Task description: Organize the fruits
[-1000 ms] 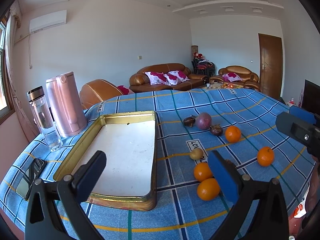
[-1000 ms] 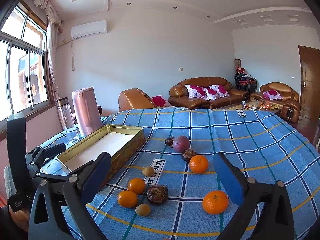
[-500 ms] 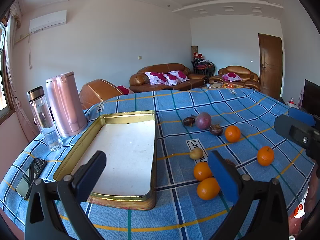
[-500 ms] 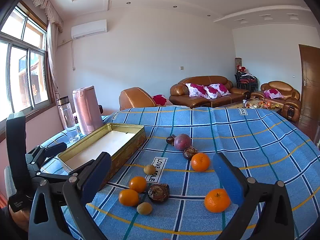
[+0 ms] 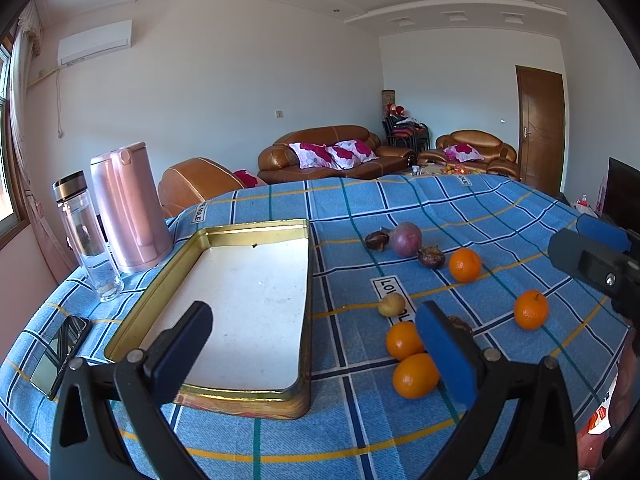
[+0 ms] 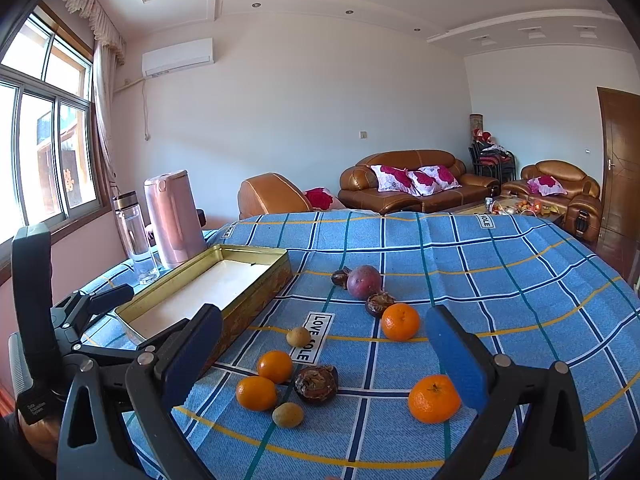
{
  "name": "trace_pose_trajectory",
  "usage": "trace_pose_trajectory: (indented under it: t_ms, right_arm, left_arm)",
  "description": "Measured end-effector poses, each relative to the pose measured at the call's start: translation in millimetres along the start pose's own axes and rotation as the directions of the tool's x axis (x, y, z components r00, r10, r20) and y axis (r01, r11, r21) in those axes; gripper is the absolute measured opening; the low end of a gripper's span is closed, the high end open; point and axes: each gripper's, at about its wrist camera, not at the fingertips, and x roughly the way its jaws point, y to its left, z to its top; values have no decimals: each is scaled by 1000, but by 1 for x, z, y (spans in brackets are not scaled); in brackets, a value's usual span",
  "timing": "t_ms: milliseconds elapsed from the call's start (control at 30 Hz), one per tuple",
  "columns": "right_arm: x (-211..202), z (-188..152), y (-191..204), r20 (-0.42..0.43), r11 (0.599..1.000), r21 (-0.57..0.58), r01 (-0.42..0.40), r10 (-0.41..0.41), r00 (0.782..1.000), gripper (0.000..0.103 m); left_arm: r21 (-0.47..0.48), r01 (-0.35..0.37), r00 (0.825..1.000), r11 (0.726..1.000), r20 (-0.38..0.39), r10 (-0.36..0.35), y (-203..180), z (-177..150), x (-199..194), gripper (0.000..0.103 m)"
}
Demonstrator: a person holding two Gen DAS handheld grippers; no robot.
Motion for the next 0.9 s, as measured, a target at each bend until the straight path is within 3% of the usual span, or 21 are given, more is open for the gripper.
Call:
trace_pose_trajectory:
  t_ms: [400,567,700,833,900]
  right_arm:
    - [-1,-19,-19,-26,999,6,46,-45,999,102]
    - [0,-39,-40,-62,996,27,90,-88,994,102]
    - [6,-51,-52,-95,994,49,94,-89,991,101]
    - [12,-58,-56,-112,994,47,95,-90,990,99]
    - [16,-60,-59,-120,994,53,97,-90,989,93]
  left_arm:
    - [27,36,999,999,-15,-35,-15,-15,7,102]
    - [53,92,995,994,-38,-90,-30,-25,11,90]
    - [66,139,986,988,-99,-132,-45,-35,22,65]
    - [67,161,978,985,-146,-150,-52,-41,32,62]
    - [65,169,975,983,-155,-158,-55,-42,35,62]
